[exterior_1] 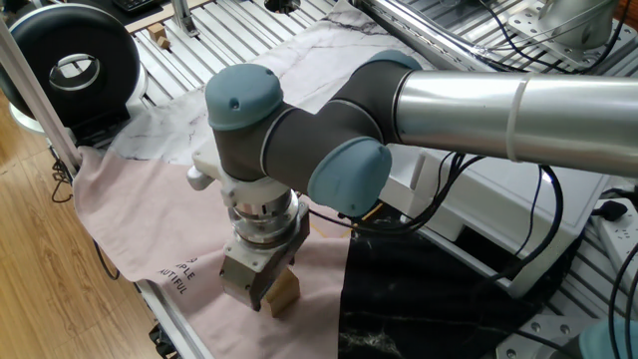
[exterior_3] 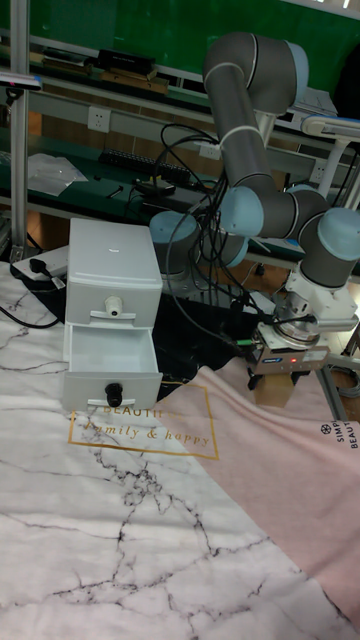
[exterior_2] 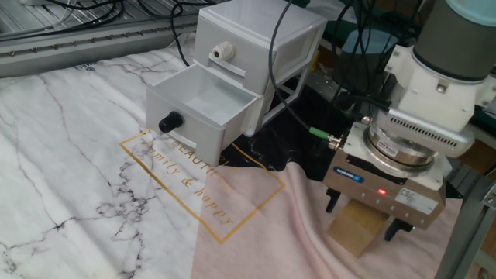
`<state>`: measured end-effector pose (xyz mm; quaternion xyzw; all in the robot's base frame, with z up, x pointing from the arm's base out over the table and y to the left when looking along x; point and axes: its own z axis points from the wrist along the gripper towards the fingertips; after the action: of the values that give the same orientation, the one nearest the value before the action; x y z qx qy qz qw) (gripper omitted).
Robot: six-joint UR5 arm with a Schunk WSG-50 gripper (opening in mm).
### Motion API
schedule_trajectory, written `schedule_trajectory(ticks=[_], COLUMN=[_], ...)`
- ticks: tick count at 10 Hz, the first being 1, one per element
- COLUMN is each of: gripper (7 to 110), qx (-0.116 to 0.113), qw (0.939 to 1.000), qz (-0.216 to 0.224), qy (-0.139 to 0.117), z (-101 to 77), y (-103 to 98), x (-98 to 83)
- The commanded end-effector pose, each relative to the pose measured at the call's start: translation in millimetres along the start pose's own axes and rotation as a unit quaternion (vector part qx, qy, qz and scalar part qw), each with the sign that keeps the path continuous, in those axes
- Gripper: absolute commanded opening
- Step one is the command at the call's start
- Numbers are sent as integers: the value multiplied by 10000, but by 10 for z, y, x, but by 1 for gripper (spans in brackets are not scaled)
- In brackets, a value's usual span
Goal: Put things in the drawer
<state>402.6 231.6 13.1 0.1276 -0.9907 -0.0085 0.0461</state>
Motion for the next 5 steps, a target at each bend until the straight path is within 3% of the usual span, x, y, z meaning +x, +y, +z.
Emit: schedule_trajectory(ticks=[1,2,3,4,5], gripper=[7,7,7,44,44], qx=[-75,-444,-580,-303,-31], qw=[9948,9936,9932,9914,9867], qz=[998,1041,1012,1271,1613], qy=[171,69,-6,-114,-182], z=[11,-20,-57,-59,-55], y=[-54,116,197,81,-33], x=[67,19,-2,-54,-87])
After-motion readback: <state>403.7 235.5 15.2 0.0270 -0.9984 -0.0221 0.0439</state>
